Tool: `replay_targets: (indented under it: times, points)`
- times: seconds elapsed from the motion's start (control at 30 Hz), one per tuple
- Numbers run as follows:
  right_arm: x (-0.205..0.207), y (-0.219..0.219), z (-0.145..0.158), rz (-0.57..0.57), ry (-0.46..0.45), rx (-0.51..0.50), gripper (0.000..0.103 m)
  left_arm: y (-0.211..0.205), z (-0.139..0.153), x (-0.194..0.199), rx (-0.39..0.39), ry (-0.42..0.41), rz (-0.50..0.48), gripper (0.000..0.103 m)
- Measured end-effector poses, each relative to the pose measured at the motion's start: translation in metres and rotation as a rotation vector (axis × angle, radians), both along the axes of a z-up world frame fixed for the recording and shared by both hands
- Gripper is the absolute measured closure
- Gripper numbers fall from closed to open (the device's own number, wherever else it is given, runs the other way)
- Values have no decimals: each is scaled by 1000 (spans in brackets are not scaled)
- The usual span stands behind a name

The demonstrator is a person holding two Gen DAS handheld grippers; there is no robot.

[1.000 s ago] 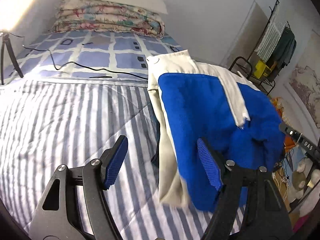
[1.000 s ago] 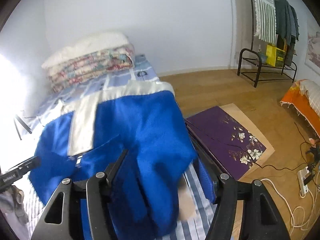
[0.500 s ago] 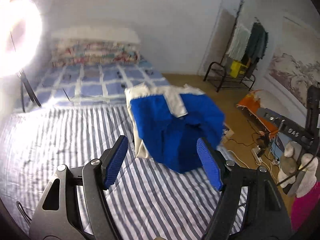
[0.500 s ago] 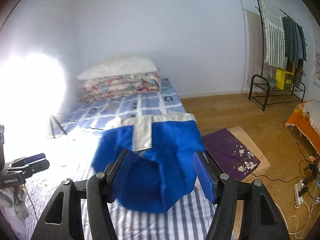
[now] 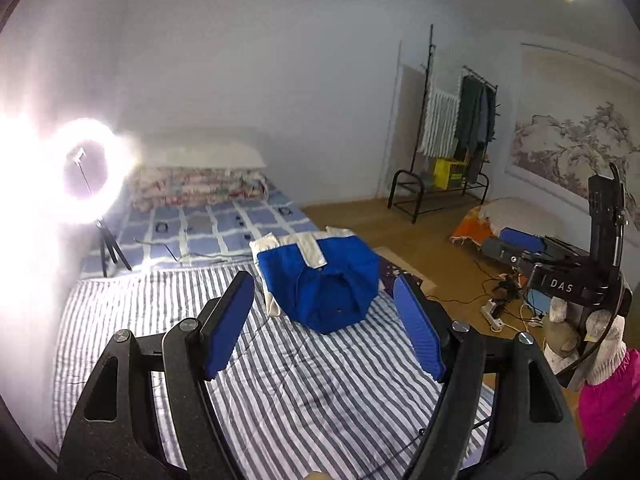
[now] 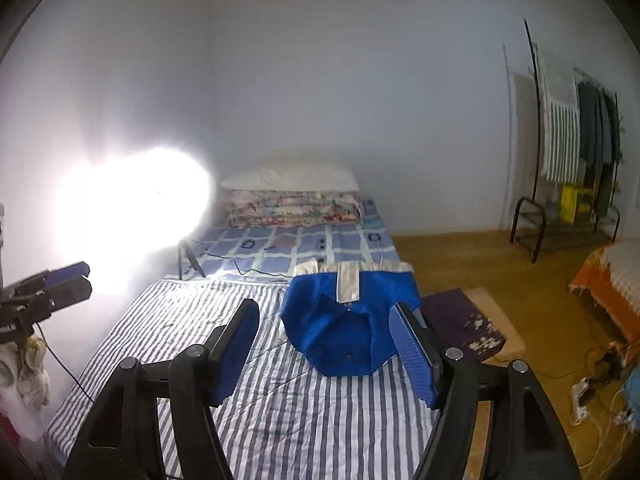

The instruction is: Fold large clothes

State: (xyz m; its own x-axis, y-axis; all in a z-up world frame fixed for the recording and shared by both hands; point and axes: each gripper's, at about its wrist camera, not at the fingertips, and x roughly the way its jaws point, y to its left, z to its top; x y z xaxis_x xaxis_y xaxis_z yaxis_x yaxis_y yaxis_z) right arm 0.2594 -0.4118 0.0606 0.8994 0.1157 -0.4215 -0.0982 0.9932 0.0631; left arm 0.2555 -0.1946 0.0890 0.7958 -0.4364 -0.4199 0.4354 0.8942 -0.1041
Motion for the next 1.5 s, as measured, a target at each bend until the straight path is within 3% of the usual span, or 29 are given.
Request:
replay_targets:
  times: [0.23,0.47,0.7,1.03,1.3,1.5]
  points:
    - [-73,14,27,10,-42,-7,31,13,38,-94,8,-74,-9,24]
    - [-124,18,46,-6,-82,-6,30,31,57,-148,-20,-90,-3,19]
    - [-154,32,27,-27,-69,-56,25,38,29,-183,15,-60,21,14]
    - [-193,54,-6,-68,-76,-64,0,40,-17,-207,27,-22,65,1]
    - [-212,61,-25,-102,-59,-77,0,39,-32,-216,51,-35,93,0]
    - [-214,58,-33,-127,-51,-63,0,40,-41,-213,42,10,113,0]
